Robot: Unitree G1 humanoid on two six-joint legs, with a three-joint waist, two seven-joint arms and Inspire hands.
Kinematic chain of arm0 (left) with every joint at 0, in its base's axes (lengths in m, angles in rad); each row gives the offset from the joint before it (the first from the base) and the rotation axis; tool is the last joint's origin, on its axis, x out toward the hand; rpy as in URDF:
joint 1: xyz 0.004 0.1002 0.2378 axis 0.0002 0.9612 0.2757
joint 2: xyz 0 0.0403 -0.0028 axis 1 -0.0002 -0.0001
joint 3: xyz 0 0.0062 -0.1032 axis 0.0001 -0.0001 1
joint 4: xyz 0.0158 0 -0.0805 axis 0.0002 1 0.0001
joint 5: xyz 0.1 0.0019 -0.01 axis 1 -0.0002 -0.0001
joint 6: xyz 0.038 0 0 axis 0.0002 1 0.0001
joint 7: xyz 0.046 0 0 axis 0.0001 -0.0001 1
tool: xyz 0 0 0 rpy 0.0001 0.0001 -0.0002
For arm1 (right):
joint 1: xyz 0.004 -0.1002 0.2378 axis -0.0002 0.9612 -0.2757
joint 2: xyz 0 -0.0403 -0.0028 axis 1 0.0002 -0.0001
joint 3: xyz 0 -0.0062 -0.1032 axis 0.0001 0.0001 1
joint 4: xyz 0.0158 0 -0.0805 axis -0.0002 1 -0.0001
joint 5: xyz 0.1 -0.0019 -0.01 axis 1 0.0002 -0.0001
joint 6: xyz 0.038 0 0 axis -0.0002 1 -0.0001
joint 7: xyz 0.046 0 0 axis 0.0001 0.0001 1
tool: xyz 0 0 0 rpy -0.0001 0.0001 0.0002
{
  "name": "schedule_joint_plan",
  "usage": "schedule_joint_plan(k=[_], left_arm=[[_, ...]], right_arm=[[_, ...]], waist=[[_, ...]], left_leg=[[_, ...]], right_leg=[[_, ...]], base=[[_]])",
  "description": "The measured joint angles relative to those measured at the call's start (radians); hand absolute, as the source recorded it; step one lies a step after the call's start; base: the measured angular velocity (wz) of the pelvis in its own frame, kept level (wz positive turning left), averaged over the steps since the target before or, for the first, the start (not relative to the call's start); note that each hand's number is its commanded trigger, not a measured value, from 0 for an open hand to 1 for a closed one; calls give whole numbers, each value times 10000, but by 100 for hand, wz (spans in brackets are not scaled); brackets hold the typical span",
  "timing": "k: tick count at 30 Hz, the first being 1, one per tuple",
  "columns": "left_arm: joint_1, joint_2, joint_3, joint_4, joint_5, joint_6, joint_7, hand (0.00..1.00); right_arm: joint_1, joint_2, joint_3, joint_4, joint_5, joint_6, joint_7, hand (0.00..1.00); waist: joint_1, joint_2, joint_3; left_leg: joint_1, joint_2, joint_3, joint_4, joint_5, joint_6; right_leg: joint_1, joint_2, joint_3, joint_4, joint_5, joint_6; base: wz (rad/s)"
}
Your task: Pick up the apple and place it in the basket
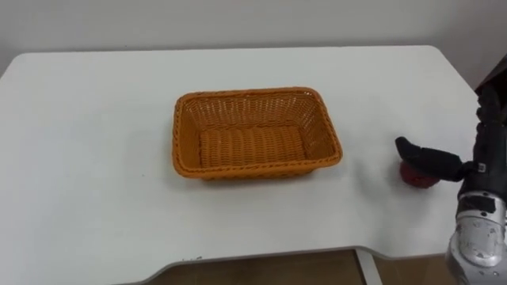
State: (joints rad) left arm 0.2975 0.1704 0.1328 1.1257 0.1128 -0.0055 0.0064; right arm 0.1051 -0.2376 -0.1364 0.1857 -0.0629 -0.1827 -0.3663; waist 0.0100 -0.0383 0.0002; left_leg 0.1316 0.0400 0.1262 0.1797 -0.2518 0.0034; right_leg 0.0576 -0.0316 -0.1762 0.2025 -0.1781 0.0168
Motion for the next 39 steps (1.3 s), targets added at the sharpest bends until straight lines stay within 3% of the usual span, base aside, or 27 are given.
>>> schedule_joint_plan(k=[7,11,14,18,21,22,23,24,39], left_arm=[[-23,0,-26,-12,-24,-4,35,0],[-29,6,5,-15,-15,-3,44,0],[-150,5,29,-69,-15,-2,45,0],[-186,5,35,-280,-23,-5,123,0],[-288,6,33,-317,-31,-32,132,0],[-305,6,30,-317,-31,-34,132,0],[-315,6,30,-317,-32,-38,133,0],[-324,7,29,-317,-36,-42,133,0],[-257,10,27,-326,-39,-284,131,0]], right_arm=[[291,6,516,1090,-292,60,242,0],[459,5,656,1278,-291,106,409,0],[493,7,656,1433,-294,91,438,0],[513,13,657,1656,-289,89,525,0],[518,15,656,1934,-290,90,567,0],[526,15,656,1955,-290,95,585,5],[542,17,657,1956,-290,95,618,64],[573,17,657,1956,-285,95,622,100],[544,30,348,2051,-270,9,489,100]], waist=[[124,-67,29],[201,54,82],[181,75,59],[172,-15,-61],[173,-55,-79],[176,-63,-76],[167,-63,-70],[160,-54,-65],[188,-55,-3]], left_leg=[[69,3,37,1,-1,0],[94,2,82,0,-1,0],[93,7,80,-1,-1,0],[110,4,83,0,-1,0],[136,4,83,0,-1,0],[138,4,84,0,-1,0],[138,4,88,-1,-1,0],[135,5,94,0,-1,0],[144,10,96,-44,-1,0]], right_leg=[[97,3,39,-15,0,0],[84,4,89,8,4,6],[81,5,79,12,4,6],[96,6,80,4,4,5],[113,6,83,10,5,5],[114,6,84,11,5,5],[112,5,87,12,8,4],[112,5,86,12,11,4],[109,20,104,-5,13,0]], base=[[-1],[-3],[0],[0],[0],[0],[0],[0],[0]])
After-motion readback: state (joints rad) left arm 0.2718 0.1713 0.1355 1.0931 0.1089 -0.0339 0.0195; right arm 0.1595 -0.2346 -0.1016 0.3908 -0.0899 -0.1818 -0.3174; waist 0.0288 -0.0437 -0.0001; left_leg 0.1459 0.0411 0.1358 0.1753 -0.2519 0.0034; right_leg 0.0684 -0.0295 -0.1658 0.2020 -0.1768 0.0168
